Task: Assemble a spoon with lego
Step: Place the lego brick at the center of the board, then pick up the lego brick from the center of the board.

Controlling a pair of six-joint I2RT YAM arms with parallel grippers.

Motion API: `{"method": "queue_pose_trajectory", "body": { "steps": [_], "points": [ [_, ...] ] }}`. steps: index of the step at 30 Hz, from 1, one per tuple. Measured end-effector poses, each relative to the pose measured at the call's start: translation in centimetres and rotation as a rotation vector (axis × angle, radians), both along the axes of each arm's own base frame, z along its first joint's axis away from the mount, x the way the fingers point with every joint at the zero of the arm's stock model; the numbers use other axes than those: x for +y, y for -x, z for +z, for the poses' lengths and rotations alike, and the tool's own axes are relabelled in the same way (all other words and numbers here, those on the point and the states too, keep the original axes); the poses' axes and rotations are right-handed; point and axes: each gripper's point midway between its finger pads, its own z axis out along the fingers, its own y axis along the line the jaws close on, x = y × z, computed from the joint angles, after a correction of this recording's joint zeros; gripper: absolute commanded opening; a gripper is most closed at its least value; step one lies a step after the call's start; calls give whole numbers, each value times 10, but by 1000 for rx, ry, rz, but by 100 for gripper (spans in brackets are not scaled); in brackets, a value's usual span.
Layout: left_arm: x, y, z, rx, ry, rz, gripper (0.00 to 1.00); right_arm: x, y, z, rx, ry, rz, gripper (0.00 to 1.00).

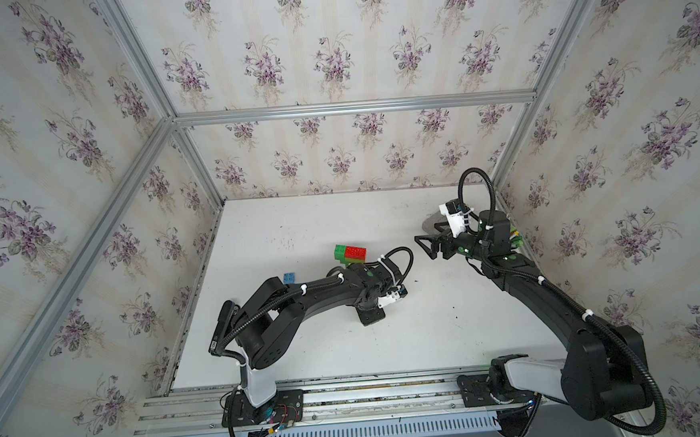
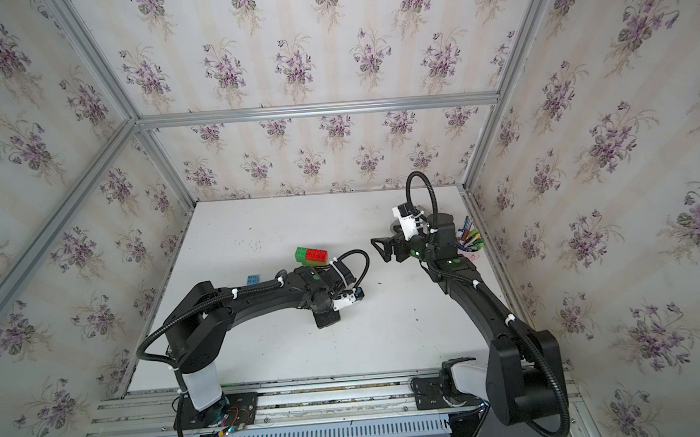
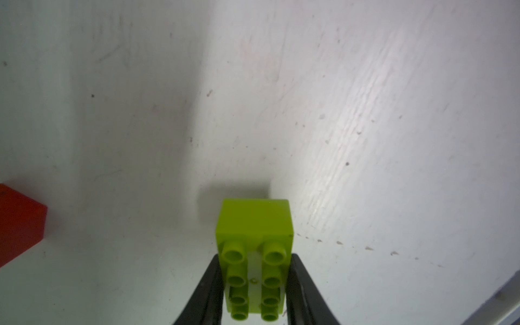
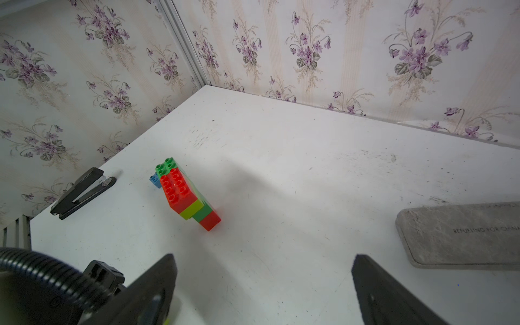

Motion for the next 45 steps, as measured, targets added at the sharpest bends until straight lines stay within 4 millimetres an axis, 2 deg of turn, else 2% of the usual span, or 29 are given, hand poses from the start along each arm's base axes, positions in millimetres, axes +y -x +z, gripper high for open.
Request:
{"method": "queue_pose_trajectory", "body": {
  "steps": [7,12,17,18,21,25,28,33,36,38,42,45],
  "points": [
    [-3,-2,-7,-3,4,-2,49,0,-1,-3,10,0,2,100],
    [-5,-2,0,-14,25,-13,54,1,-2,-6,17,1,2,100],
    [-9,-4,30,-61,99,-14,54,1,-2,-7,18,6,7,98],
    [-9,-4,38,-74,119,-13,57,2,-1,-7,10,10,18,97],
    [-3,-6,65,-104,188,8,59,7,11,-13,-35,49,78,98],
    [24,-18,93,-123,281,111,60,29,43,-20,-159,159,222,98],
    [51,-31,114,-131,368,215,61,58,65,-28,-238,252,360,98],
    [88,-41,143,-143,502,327,63,109,114,-70,-268,390,610,98],
    [115,-49,148,-155,535,408,63,127,139,-93,-263,448,722,96],
    [129,-51,147,-155,551,452,63,135,148,-104,-260,475,771,94],
    [157,-55,139,-146,559,546,63,150,156,-124,-241,532,853,86],
    [180,-58,132,-137,565,633,63,156,153,-136,-217,576,891,81]
  ]
}}
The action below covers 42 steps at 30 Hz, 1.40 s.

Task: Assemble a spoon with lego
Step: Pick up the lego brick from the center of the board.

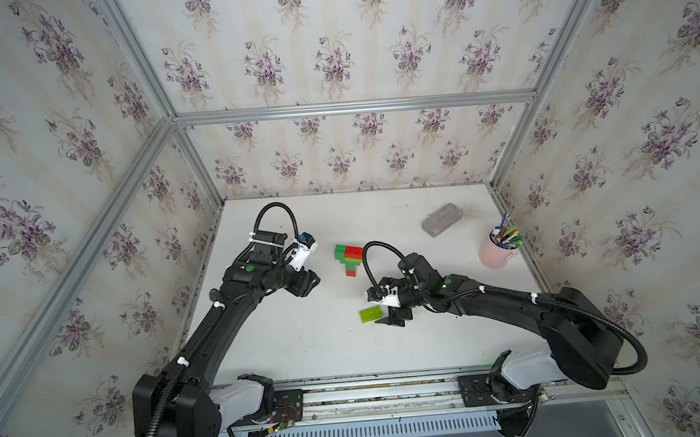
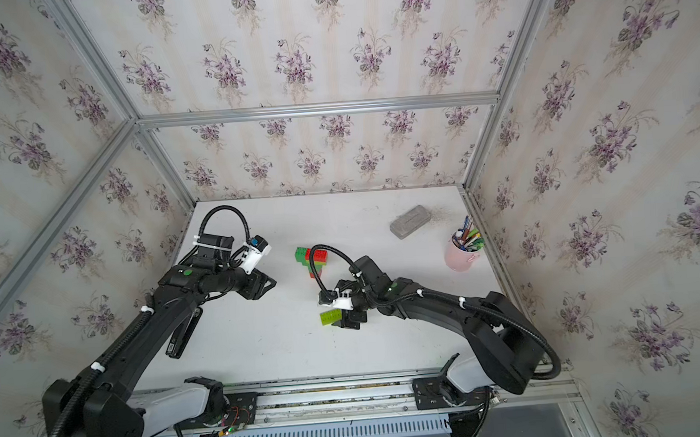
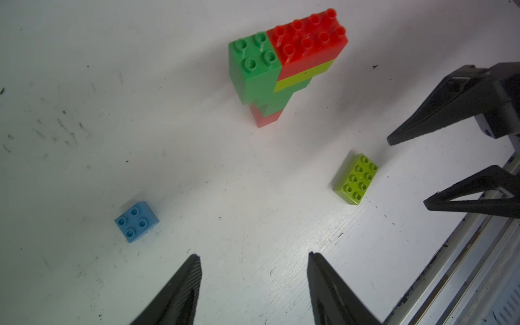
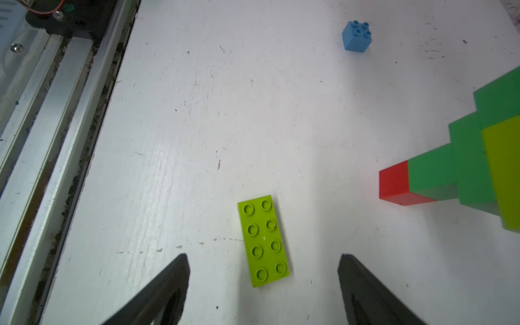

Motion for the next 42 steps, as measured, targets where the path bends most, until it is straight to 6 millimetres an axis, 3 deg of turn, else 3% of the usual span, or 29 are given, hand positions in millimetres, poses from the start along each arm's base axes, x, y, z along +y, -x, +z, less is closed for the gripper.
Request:
{"method": "queue_pose_trajectory", "body": {
  "steps": [7,19,33,42],
  "points": [
    [23,1,-7,20,14,76,63,8,-5,-23,-1,89,47,72],
    [25,7,-18,54,16,82,63,17,-2,-49,35,156,79,56],
    [25,8,-20,59,15,83,63,20,-4,-59,57,179,74,42],
    [25,9,-18,49,16,84,63,17,-7,-55,45,198,51,31]
  ]
}}
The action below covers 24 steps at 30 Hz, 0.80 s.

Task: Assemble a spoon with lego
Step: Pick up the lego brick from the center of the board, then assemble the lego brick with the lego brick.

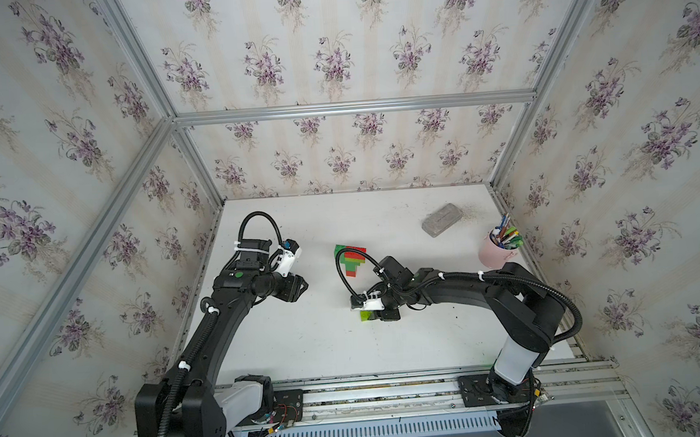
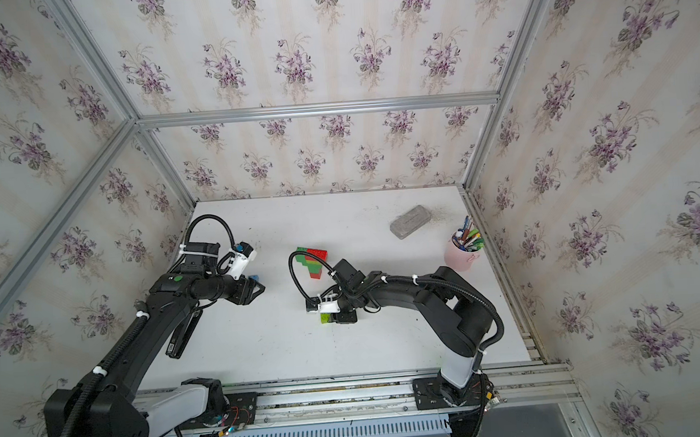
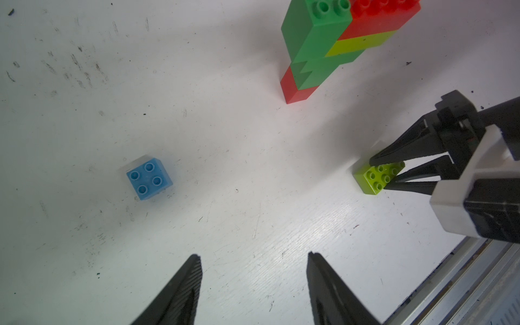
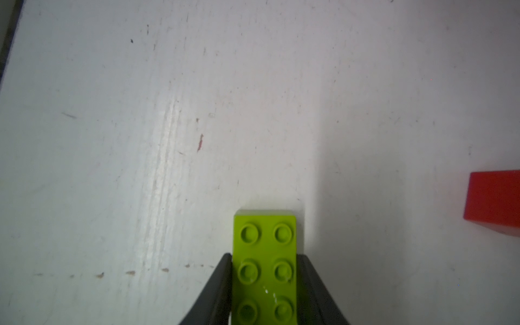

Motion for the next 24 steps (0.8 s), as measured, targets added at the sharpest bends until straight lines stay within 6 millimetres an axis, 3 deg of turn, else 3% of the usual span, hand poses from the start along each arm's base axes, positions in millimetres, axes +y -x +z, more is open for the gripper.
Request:
{"method": "queue_pose_trajectory", "body": {
  "steps": [5,12,19,24],
  "points": [
    [-1,3,2,-14,12,-2,62,-2,0,28,-4,-49,-65,30],
    [-14,-2,15,-123,93,-34,62,8,-12,116,-45,-218,-173,28],
    [-27,-16,16,-194,156,-79,61,29,-60,193,-91,-276,-332,28],
    [-37,-24,11,-213,181,-117,62,52,-100,213,-106,-253,-410,27]
  ]
}}
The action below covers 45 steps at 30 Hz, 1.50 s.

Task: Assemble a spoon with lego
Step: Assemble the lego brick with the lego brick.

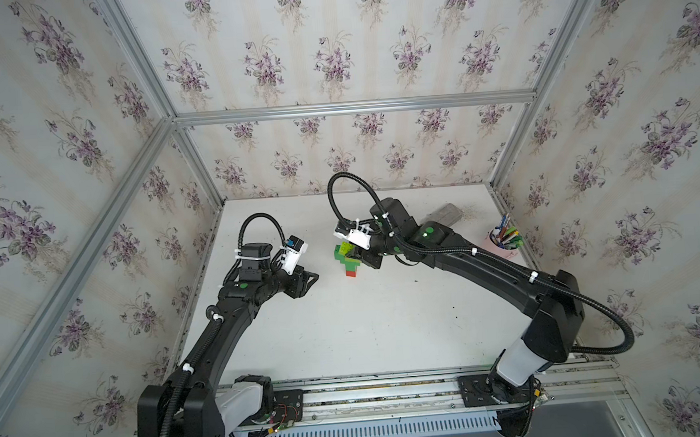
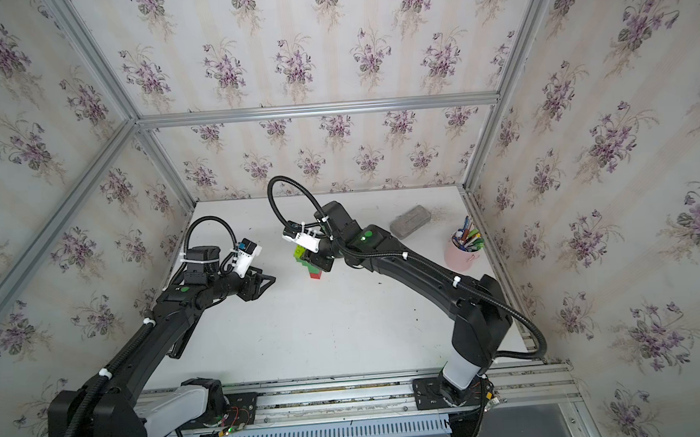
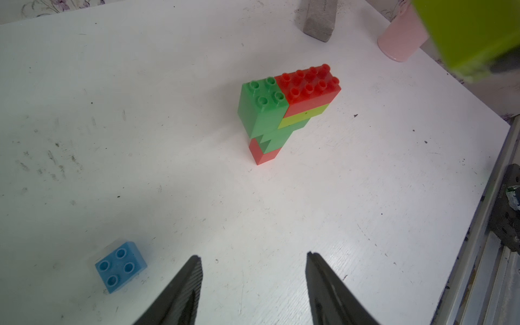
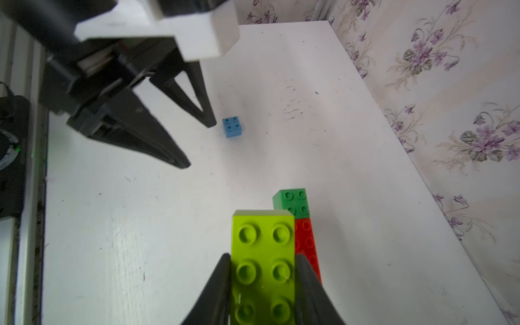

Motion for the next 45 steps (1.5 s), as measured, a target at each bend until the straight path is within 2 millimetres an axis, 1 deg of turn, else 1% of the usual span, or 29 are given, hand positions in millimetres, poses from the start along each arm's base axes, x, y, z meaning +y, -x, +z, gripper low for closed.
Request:
{"method": "queue_pose_trajectory", "body": {
  "steps": [2,5,8,15,18,21,28,45],
  "points": [
    [-4,-3,-3,0,2,-19,62,9,-15,-3,12,32,-24,27],
    [-9,-5,-7,0,-1,-44,62,15,-32,-13,36,89,-51,27],
    [-12,-6,-8,-8,0,-59,62,18,-41,-24,72,136,-61,26],
    [-16,-8,-11,-4,5,-75,62,19,-50,-42,123,206,-45,26],
    [-18,-8,-11,-8,7,-80,62,19,-53,-48,134,229,-19,26],
    [-19,-8,-11,-6,10,-82,63,14,-55,-53,141,248,-8,26],
    [-19,-9,-13,-2,10,-81,63,5,-57,-56,152,268,-1,26],
    [-20,-9,-16,16,13,-78,63,5,-53,-68,193,282,13,26]
  ]
}}
